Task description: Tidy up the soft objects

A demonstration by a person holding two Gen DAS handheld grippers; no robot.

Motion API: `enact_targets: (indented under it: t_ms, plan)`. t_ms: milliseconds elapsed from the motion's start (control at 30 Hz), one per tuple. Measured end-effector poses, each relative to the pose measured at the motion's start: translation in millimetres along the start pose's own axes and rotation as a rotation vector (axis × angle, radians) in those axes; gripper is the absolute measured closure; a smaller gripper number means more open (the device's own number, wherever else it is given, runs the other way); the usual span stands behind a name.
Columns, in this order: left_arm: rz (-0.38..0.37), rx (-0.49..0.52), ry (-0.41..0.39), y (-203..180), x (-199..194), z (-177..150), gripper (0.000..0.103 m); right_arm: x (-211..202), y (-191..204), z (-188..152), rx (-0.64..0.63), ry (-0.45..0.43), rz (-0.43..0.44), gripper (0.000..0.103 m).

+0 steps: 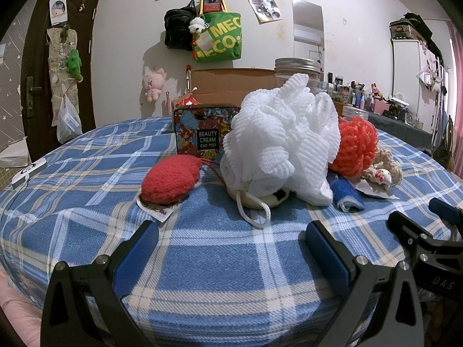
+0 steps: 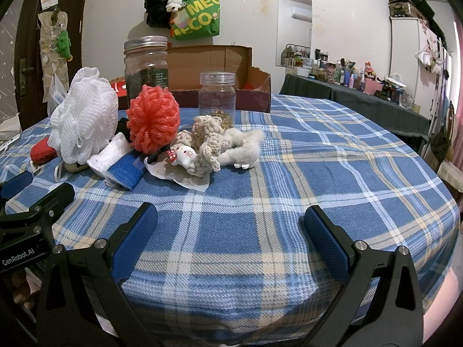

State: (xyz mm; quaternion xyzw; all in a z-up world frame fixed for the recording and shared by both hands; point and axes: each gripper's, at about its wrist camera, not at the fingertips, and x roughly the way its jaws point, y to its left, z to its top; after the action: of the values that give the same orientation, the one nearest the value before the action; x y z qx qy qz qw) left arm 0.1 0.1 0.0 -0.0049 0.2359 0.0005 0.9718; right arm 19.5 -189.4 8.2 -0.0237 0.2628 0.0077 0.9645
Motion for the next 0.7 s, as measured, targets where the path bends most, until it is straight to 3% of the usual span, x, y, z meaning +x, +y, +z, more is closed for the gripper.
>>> enact_targets:
  t_ms: [700]
  plan:
    - [0.0, 0.0, 0.001, 0.0, 0.0, 0.0, 0.0, -0.3, 0.2, -0.2, -0.002, -0.001, 0.0, 0.0]
